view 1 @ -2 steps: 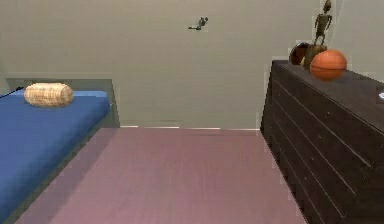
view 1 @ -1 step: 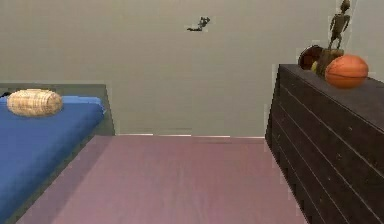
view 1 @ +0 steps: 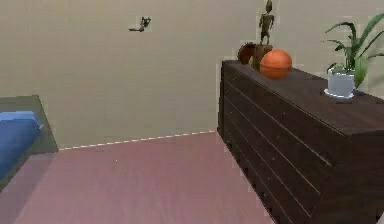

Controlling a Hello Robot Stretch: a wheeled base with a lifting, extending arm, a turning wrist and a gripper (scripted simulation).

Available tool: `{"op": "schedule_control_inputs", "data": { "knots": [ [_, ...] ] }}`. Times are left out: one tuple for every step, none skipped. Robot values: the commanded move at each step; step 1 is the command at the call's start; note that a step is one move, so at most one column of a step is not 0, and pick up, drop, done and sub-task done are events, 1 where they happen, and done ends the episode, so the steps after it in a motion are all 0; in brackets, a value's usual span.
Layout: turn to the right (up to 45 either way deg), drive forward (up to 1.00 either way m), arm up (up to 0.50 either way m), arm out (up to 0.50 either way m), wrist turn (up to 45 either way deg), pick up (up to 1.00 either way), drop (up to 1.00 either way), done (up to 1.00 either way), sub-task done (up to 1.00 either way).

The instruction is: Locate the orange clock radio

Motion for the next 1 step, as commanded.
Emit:
{"op": "schedule_control_inputs", "data": {
  "knots": [
    [0.0,1.0,0.0,0.0,0.0,0.0,0.0,0.0,0.0]
  ]
}}
